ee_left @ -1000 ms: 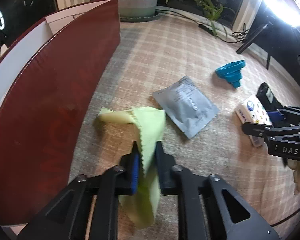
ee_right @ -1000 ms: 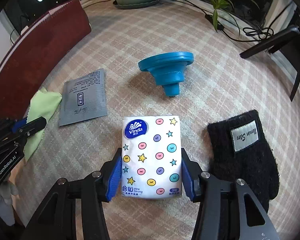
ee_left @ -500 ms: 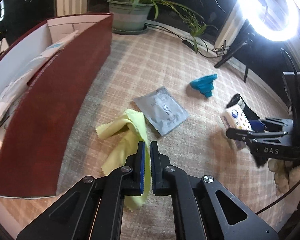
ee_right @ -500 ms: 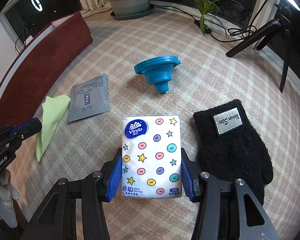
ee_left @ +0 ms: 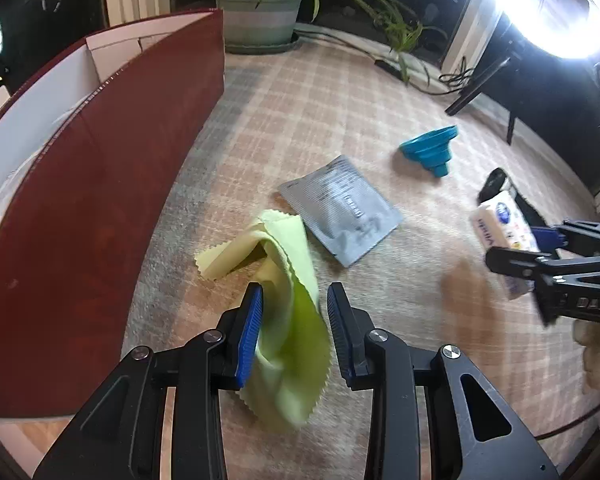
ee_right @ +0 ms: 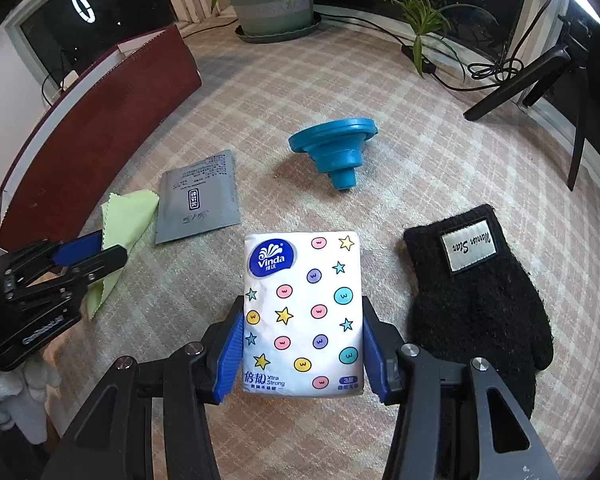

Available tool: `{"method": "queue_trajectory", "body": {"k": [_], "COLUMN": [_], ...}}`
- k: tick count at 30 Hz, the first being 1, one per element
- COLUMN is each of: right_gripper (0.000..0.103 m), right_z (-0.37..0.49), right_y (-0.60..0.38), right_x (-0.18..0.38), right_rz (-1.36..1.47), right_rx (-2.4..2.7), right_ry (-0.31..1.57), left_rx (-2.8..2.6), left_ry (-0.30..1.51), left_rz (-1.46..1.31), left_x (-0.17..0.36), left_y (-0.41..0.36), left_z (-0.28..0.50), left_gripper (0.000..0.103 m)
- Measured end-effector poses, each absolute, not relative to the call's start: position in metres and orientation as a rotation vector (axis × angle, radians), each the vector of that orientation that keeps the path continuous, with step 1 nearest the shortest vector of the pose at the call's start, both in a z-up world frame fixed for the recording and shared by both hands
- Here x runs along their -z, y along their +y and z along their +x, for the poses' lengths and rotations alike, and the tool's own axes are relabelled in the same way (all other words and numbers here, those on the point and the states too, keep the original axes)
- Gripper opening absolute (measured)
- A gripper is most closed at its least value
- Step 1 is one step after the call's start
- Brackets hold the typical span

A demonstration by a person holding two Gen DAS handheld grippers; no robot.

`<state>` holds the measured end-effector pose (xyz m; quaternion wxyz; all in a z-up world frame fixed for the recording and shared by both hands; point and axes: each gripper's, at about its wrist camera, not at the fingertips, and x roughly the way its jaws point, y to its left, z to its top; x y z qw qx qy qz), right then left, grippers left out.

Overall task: Organize soft objects
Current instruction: 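Lift the cloth with the left tool while the right tool lifts the tissue pack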

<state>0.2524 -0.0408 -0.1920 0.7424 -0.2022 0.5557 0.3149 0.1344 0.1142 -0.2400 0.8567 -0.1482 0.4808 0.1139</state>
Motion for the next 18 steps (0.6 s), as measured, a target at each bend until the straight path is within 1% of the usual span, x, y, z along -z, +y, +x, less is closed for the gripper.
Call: {"method": "queue_trajectory", "body": {"k": [5,7,9,10,11,14,18], "right_gripper": [0.048,0.048,0.048,0.048,0.048,0.048,0.048], "right_z": [0.255,0.256,0.257,0.258,0.259,0.261,0.264], "right_y": [-0.040,-0.042,-0.043,-0.044,-0.044,-0.048,-0.050], "right_x": [0.194,0.196,0.198,0.199,0.200,0.203,0.209], "right_rz": [-0.441,-0.438,-0.436,-0.434,-0.431,-0.417,-0.396], "right_rx": [-0.688,-0.686,-0.684,-0.683,-0.682,-0.680,-0.686], "right_ry": [1.223,1.228,1.231,1.233,1.235,1.241,1.256], "left_rx": [-0.251,-0.253,-0.254,-0.257,-0.262,-0.257,-0.251], "left_ry": [1.036,1.020,1.009,1.004,1.002,0.995,0.987], "left_rz": [-0.317,-0.320,-0.334,-0.342,-0.345,-0.367,-0.387], "left_x": [0.250,0.250,0.250,0.250,0.251,0.251,0.251], "left_y": [0.120,0.120,0.122,0.123,0.124,0.129,0.132], "left_z": [0.141,0.142,0.143,0.143,0.143,0.141,0.137], "left_gripper": [0.031,0.031,0.017,0.016,0.012,0.006,0.004]}}
